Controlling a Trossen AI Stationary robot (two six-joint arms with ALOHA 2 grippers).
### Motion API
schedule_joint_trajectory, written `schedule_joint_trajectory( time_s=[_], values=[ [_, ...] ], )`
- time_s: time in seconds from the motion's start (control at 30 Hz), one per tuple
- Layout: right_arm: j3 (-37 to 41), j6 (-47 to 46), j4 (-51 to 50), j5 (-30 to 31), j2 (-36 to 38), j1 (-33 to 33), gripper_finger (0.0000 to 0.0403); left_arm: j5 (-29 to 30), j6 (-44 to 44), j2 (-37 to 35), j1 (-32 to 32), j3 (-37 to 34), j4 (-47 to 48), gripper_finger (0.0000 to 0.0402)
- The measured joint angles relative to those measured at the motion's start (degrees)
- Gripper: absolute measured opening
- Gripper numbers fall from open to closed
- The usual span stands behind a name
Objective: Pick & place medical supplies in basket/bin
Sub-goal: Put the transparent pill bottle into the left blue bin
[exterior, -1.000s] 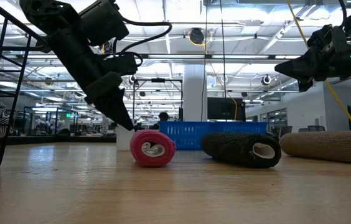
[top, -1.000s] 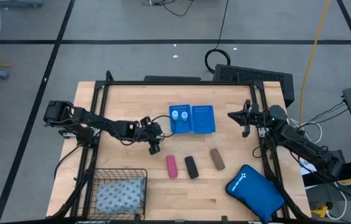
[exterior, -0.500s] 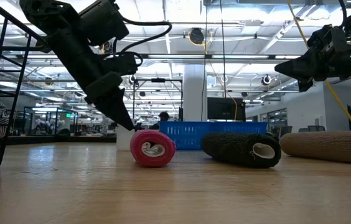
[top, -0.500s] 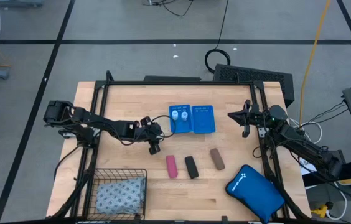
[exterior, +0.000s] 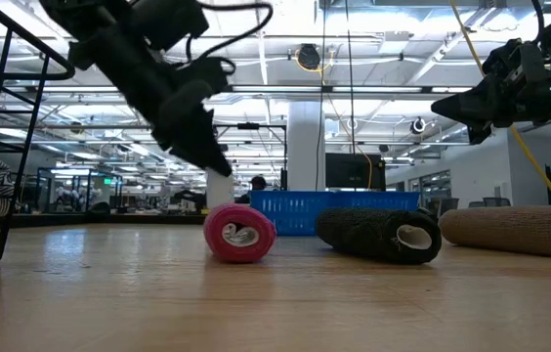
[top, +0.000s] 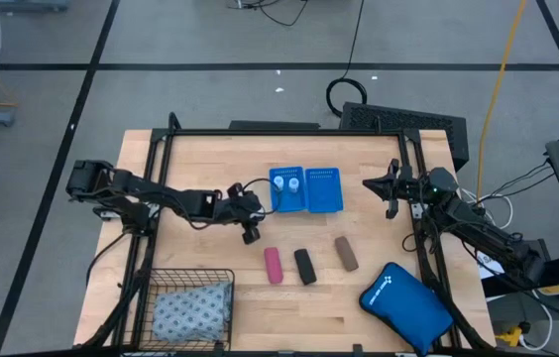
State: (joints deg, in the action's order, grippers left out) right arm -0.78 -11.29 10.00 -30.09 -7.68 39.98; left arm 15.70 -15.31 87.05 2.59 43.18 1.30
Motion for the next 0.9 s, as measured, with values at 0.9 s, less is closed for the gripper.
schedule_joint_trajectory(
  time_s=[0.9],
  values=[
    [-0.01, -0.01, 0.0, 0.01, -0.07, -0.01, 0.0004, -0.65, 4.49, 0.59, -8.78, 15.58, 2.32, 0.0141]
  ],
)
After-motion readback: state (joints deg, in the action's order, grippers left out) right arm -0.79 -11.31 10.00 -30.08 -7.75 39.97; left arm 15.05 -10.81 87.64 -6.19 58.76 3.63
